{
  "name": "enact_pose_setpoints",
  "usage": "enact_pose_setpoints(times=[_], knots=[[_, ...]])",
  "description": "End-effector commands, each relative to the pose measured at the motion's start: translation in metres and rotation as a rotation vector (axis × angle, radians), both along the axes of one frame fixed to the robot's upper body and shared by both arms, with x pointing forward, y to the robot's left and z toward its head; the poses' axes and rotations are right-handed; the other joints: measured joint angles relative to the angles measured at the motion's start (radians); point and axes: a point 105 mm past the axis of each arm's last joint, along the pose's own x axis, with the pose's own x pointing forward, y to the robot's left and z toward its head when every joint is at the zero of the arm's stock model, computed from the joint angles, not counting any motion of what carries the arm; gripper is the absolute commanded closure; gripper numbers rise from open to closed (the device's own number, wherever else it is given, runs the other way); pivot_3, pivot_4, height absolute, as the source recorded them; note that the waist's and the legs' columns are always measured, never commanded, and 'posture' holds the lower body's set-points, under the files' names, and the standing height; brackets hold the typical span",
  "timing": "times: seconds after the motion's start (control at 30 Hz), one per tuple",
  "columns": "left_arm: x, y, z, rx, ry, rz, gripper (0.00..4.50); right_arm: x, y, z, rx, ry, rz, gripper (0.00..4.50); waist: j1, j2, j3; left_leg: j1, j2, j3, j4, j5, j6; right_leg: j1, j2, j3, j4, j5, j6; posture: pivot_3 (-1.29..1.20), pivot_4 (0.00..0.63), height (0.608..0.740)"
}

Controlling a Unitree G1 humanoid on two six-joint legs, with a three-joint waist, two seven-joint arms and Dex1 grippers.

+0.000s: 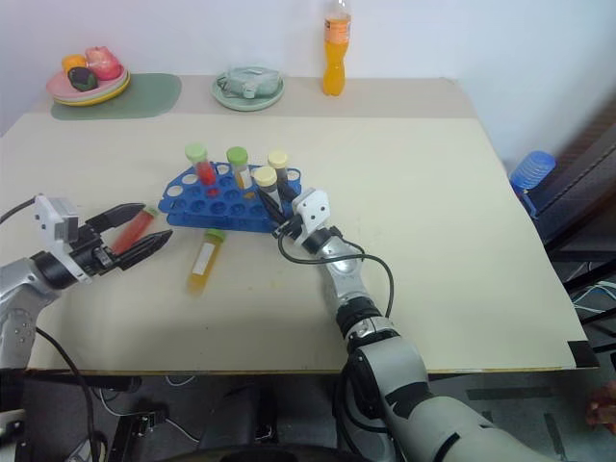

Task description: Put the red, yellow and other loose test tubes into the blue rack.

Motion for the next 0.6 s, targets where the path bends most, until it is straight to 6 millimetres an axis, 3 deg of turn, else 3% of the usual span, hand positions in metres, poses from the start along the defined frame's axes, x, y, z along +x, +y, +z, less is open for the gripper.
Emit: enact_pose_setpoints(times=[0.03,0.23,0.43,0.6], knots=[[-0.001,0.000,0.010,0.010,-0.043,-0.009,0.00,0.003,-0.016,-0.007,0.012,0.016,-0.052,3.17,0.000,0.000,0.000,0.000,0.000,0.000,0.000,0.000,0.000,0.000,0.000,0.000,0.000,0.000,0.000,0.00,0.150,0.740],[-0.004,-0.002,0.005,0.008,-0.025,-0.015,0.00,0.002,-0.017,-0.010,-0.077,-0.012,-0.051,0.17,-0.007,0.000,0.000,0.001,0.000,0.000,0.000,0.000,0.000,0.000,0.000,0.000,0.000,0.000,0.000,0.00,0.150,0.740],[-0.008,-0.007,0.004,-0.019,-0.004,-0.015,0.00,-0.003,-0.024,-0.006,-0.191,-0.086,-0.021,0.03,-0.022,0.001,0.000,0.003,0.001,0.001,-0.001,0.000,-0.001,0.000,0.000,0.000,0.000,0.000,0.000,0.00,0.150,0.740],[-0.014,-0.009,0.000,-0.021,0.062,0.115,0.00,-0.018,-0.049,-0.017,-0.402,-0.102,0.030,0.03,-0.015,0.001,0.000,0.003,0.000,0.000,-0.001,0.000,-0.001,0.000,-0.001,0.000,0.000,0.000,0.000,0.00,0.150,0.740]])
